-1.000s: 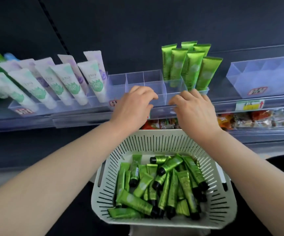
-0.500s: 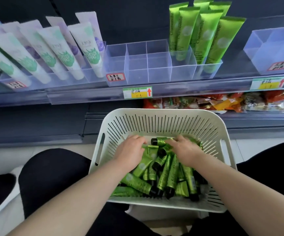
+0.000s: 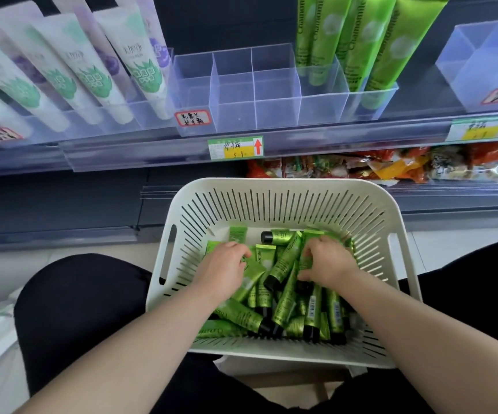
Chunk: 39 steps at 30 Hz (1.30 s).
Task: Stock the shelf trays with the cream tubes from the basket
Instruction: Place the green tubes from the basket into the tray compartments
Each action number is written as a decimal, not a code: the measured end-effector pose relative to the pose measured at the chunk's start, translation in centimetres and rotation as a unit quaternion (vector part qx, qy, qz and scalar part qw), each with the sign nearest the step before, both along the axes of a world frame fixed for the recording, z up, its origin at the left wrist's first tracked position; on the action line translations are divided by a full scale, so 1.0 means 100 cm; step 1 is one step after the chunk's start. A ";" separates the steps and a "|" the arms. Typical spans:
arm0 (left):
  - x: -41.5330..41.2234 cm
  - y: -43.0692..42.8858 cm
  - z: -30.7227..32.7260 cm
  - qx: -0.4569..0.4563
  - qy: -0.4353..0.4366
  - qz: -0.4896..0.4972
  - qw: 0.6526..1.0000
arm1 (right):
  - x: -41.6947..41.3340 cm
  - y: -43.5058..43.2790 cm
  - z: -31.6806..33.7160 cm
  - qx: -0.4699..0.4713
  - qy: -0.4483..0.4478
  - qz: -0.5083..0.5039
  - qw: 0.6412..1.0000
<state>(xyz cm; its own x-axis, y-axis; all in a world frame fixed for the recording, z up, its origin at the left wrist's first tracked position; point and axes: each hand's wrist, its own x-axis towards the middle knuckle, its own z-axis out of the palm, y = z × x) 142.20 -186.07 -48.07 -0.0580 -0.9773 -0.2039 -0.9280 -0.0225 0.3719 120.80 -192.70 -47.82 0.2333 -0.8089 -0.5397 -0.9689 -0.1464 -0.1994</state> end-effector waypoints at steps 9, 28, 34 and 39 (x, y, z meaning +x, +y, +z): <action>0.003 0.006 -0.001 0.009 0.001 0.006 1.000 | 0.007 -0.010 -0.017 0.082 -0.034 -0.067 0.994; -0.069 -0.047 -0.015 0.094 0.011 0.036 0.995 | -0.021 -0.009 0.026 -0.115 -0.238 -0.180 0.948; -0.097 -0.060 -0.017 0.200 -0.045 0.078 0.976 | -0.028 -0.007 0.039 -0.149 -0.234 -0.145 0.950; -0.088 -0.062 -0.009 0.290 -0.078 0.024 0.954 | -0.025 -0.012 0.049 -0.179 -0.229 -0.121 0.949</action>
<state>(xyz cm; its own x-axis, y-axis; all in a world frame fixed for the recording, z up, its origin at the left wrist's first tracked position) 133.38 -192.28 -48.95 0.0582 -0.6988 -0.7130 -0.9637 -0.2257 0.1424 118.27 -193.87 -42.92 0.1604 -0.9811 -0.1079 -0.8064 -0.0672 -0.5875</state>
